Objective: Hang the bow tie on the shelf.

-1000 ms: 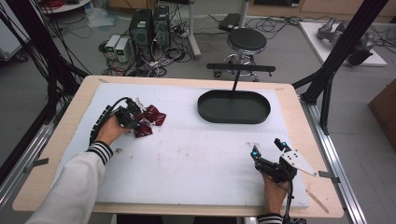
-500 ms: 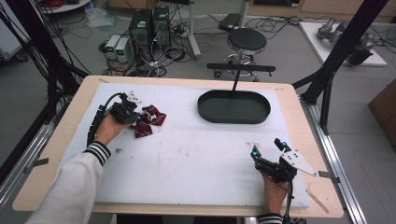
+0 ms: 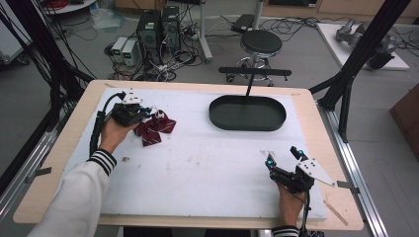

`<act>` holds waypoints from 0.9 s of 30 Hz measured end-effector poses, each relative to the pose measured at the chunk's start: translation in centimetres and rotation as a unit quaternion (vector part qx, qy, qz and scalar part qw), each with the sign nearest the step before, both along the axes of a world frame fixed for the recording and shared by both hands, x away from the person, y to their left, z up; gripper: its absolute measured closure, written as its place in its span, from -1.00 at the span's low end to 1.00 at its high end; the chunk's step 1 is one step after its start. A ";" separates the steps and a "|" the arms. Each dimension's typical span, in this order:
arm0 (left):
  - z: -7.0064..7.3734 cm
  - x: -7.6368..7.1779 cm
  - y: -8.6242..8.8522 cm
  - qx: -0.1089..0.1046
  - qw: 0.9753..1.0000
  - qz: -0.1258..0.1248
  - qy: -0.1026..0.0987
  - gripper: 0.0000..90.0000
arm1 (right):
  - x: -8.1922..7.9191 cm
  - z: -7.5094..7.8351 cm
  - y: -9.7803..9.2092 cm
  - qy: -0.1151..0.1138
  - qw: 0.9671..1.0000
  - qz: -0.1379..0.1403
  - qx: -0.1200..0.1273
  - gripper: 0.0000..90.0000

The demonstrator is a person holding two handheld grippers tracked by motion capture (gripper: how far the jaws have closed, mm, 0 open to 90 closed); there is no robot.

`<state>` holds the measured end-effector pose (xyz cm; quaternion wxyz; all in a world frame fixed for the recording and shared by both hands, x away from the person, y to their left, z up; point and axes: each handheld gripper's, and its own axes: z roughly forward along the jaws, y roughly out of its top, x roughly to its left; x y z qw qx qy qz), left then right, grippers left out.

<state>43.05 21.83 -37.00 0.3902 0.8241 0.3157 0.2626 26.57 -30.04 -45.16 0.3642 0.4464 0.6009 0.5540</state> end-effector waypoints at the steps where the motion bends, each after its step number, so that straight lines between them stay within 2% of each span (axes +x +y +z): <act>1: 0.2 -0.1 0.0 -0.010 1.000 0.000 -0.005 0.94 | 0.0 0.0 0.0 -0.002 1.000 0.000 -0.001 -0.79; 4: 0.8 -0.3 -0.2 -0.039 0.999 -0.009 -0.020 0.94 | 0.0 0.0 0.0 -0.002 1.000 0.000 -0.002 -0.79; 10: 2.4 -0.5 -1.2 -0.070 0.996 -0.025 -0.048 0.94 | 0.0 0.0 0.0 -0.001 1.000 0.000 -0.002 -0.79; 15: 3.8 -0.6 -2.6 -0.093 0.992 -0.045 -0.068 0.94 | 0.0 0.0 0.0 -0.001 1.000 0.000 -0.001 -0.79; 17: 4.4 -0.5 -3.2 -0.108 0.990 -0.059 -0.066 0.95 | 0.0 0.0 0.0 -0.001 1.000 0.000 -0.001 -0.79; 20: 5.3 -0.4 -4.2 -0.112 0.988 -0.072 -0.077 0.95 | 0.0 0.0 0.0 -0.001 1.000 0.000 -0.001 -0.79; 22: 5.8 -0.3 -4.8 -0.118 0.987 -0.078 -0.076 0.95 | 0.0 0.0 -0.1 -0.001 1.000 0.000 -0.001 -0.79; 27: 6.3 -0.3 -6.0 -0.123 0.985 -0.092 -0.081 0.95 | 0.1 0.0 -0.1 0.000 1.000 0.001 0.001 -0.79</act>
